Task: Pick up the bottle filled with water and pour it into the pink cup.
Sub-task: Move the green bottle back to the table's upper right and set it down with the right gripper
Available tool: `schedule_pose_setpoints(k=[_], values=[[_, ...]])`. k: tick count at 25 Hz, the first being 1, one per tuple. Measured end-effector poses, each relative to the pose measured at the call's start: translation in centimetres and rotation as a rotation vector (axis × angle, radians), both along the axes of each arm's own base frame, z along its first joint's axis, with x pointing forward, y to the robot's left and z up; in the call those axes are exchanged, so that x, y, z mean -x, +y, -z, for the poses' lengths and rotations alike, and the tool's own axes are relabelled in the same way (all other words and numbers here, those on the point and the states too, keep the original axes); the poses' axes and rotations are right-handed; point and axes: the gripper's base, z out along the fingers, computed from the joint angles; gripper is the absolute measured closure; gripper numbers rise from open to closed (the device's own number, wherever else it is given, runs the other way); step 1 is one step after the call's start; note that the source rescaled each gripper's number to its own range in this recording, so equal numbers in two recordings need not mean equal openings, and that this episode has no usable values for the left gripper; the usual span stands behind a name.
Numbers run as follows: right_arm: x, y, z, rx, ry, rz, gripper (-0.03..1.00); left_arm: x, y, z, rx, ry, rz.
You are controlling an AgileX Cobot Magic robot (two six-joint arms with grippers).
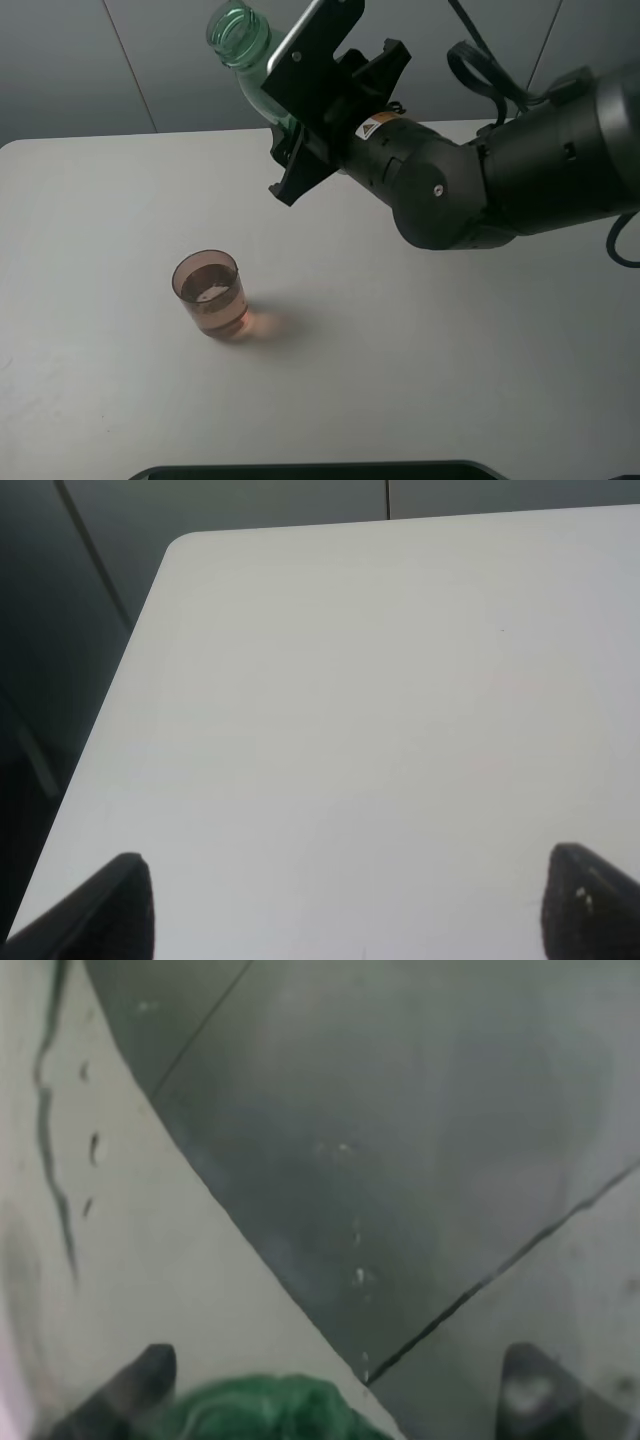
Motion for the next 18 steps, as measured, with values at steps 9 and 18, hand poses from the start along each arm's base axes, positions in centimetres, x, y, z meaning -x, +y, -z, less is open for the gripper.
schedule_pose_setpoints(k=[9, 18], values=[[-4.5, -5.3, -1.9, -0.415, 0.18, 0.069, 0.94, 0.0, 0.0, 0.0, 0.0, 0.0, 0.0], [-9.2, -14.1, -0.6, -0.499, 0.22, 0.301, 0.94, 0.0, 0.0, 0.0, 0.0, 0.0, 0.0]])
